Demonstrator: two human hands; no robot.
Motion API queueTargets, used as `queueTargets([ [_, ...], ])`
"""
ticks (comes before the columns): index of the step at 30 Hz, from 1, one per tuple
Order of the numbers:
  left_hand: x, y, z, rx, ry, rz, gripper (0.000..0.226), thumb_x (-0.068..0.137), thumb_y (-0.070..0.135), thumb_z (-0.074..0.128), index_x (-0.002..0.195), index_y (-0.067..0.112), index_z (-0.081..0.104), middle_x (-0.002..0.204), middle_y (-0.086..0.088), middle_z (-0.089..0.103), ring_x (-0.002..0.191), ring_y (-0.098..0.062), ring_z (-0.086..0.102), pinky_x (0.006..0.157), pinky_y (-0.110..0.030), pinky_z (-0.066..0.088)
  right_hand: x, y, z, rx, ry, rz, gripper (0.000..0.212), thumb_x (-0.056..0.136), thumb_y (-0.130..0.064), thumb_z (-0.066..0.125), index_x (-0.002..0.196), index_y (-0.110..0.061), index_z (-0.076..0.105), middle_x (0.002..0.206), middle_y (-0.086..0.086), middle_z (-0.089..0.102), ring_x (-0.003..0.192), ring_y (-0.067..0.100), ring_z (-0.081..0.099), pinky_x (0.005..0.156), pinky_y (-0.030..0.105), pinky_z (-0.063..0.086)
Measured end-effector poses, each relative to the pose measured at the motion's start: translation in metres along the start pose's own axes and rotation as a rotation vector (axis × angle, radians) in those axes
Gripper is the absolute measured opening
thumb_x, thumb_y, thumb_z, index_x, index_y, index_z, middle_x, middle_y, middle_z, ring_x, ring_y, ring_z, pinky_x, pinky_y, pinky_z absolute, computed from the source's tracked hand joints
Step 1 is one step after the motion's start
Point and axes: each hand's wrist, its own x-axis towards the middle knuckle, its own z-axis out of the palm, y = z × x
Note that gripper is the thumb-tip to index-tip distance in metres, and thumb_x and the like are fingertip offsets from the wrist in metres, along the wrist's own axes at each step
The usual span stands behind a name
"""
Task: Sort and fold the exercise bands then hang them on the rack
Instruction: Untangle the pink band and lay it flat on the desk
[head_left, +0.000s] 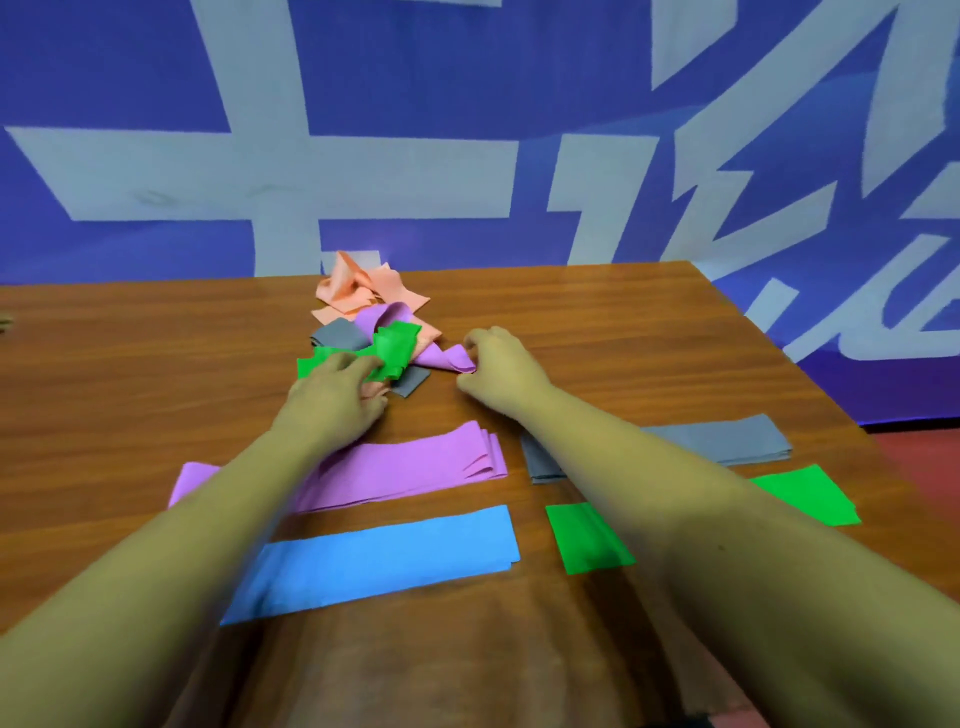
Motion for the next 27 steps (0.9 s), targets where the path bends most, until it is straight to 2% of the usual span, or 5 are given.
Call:
queueTargets([
  [6, 0.021, -0.025, 0.015, 0.034, 0.113, 0.121, 0.027, 0.088, 0.015, 0.06, 0.114, 0.011, 0.065, 0.113, -0.021, 0.056, 0.103, -0.042, 0.054, 0.087, -0.051, 0.048, 0.027, 0.009, 0.022, -0.094, 0.099, -0.061, 0.018, 0.084, -0.024, 0.061, 0.099, -0.018, 0.069, 0.107, 0.008, 0.059, 0.104, 0.032, 0.055, 0.088, 0.04, 0.046],
  [15, 0.033, -0.017, -0.005, -0.035, 0.1, -0.052, 0.042, 0.08, 0.017, 0.057, 0.123, 0.014, 0.059, 0.118, -0.017, 0.057, 0.112, -0.04, 0.052, 0.095, -0.045, 0.045, 0.031, -0.036, -0.061, 0.762, 0.493, 0.007, 0.017, 0.084, -0.011, 0.053, 0.069, -0.017, 0.052, 0.066, -0.007, 0.052, 0.066, 0.012, 0.047, 0.062, 0.027, 0.04],
  [20, 0.017, 0.017, -0.046, -0.091, 0.016, -0.127, 0.043, 0.065, 0.032, 0.047, 0.105, 0.02, 0.056, 0.111, -0.005, 0.058, 0.111, -0.031, 0.052, 0.081, -0.036, 0.034, 0.016, -0.052, -0.101, 0.889, 0.436, 0.032, 0.015, 0.073, -0.024, 0.056, 0.069, -0.01, 0.058, 0.072, 0.002, 0.057, 0.072, 0.017, 0.054, 0.075, 0.054, 0.058],
  [23, 0.005, 0.033, -0.066, -0.069, 0.21, -0.021, 0.034, 0.078, 0.039, 0.049, 0.103, 0.02, 0.062, 0.101, 0.0, 0.06, 0.108, -0.026, 0.055, 0.081, -0.034, 0.033, 0.0, -0.06, -0.126, 0.905, 0.378, -0.026, 0.016, 0.083, -0.017, 0.067, 0.069, -0.014, 0.059, 0.078, 0.003, 0.062, 0.079, 0.021, 0.062, 0.071, 0.058, 0.058],
  [27, -0.012, 0.065, -0.101, -0.773, 0.241, 0.03, 0.035, 0.093, 0.048, 0.051, 0.118, 0.027, 0.06, 0.124, 0.007, 0.062, 0.116, -0.015, 0.056, 0.08, -0.024, 0.045, -0.027, -0.079, -0.156, 0.956, 0.275, -0.111, 0.01, 0.088, -0.009, 0.067, 0.08, -0.008, 0.063, 0.11, 0.018, 0.069, 0.09, 0.027, 0.068, 0.075, 0.055, 0.059],
])
